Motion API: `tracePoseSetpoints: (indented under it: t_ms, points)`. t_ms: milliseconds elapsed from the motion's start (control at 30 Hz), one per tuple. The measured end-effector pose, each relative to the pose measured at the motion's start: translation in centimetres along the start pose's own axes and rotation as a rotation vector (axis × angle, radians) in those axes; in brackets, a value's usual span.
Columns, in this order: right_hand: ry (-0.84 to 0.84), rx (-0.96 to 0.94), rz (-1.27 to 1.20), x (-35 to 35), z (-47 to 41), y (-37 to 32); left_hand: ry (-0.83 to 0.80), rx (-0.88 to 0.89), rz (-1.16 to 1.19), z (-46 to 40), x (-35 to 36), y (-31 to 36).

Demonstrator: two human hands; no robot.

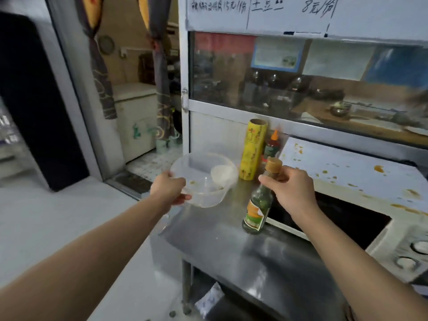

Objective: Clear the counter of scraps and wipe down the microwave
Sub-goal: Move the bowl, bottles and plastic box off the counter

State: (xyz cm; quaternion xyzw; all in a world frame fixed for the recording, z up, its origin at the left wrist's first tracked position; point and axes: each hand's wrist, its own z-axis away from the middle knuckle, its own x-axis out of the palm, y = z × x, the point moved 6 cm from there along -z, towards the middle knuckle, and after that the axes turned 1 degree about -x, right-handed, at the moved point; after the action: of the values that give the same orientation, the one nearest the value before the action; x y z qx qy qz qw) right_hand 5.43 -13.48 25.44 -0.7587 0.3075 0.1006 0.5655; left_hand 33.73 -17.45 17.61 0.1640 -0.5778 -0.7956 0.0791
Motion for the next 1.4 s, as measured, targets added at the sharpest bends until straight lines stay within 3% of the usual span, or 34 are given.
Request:
tracePoseSetpoints:
  t_ms: [267, 667, 1400]
  points:
    - [-0.049, -0.025, 0.005, 10.7, 0.2, -5.3, 0.025, -0.021, 0.017, -4.9, -10.3, -2.7]
    - [0.133, 0.131, 0.003, 22.8, -0.6, -9.6, -0.101, -0.029, -0.032, -15.5, -20.9, -2.8]
    - [0.312, 0.244, 0.054, 23.9, -17.0, -1.2, -0.265, -0.042, -0.132, -31.4, -7.6, 2.3]
